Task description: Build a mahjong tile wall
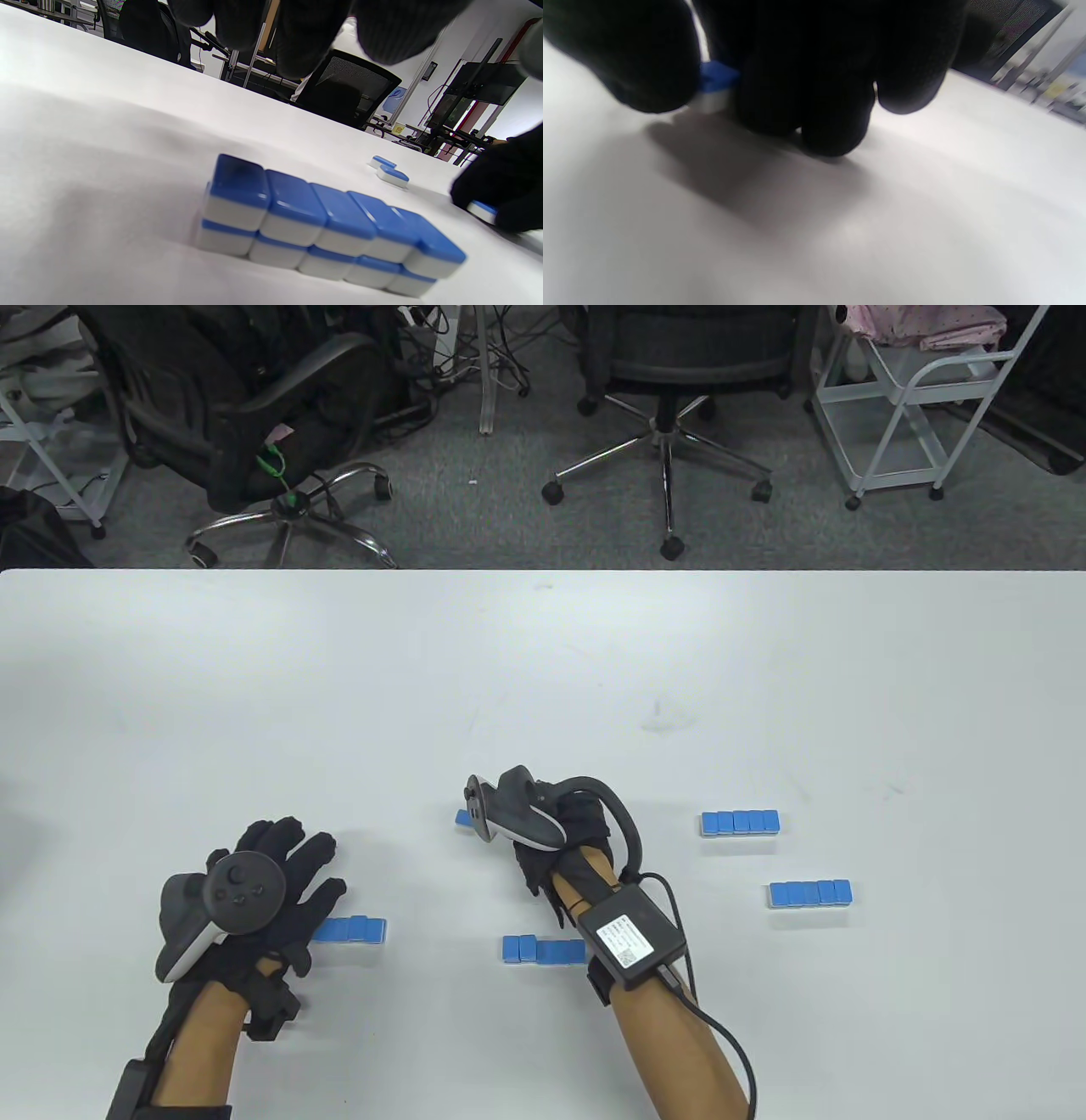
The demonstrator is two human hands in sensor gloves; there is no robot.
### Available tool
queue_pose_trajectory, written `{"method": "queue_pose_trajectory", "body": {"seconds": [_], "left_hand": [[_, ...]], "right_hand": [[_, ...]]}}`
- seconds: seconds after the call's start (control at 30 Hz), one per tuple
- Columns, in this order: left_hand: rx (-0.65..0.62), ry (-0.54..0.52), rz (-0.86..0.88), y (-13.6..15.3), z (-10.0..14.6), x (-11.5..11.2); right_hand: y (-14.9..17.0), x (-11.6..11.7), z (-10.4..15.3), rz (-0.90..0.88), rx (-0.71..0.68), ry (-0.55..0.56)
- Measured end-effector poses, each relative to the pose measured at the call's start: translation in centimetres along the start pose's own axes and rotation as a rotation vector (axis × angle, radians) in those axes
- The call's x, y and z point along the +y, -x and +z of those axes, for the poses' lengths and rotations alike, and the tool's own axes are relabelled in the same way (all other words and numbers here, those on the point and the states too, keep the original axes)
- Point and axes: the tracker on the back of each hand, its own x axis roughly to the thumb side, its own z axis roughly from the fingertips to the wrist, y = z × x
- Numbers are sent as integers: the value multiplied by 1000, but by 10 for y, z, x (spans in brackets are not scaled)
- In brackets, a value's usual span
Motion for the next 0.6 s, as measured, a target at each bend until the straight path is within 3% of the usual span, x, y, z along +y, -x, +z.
{"method": "queue_pose_trajectory", "body": {"seconds": [0.1, 0.37, 0.6], "left_hand": [[1, 4, -1, 0, 0, 0], [4, 10, -2, 0, -1, -1], [6, 14, -5, 0, 0, -2]], "right_hand": [[11, 4, 12, -82, -72, -60], [18, 20, 77, -119, -217, 91], [4, 30, 90, -68, -247, 187]]}}
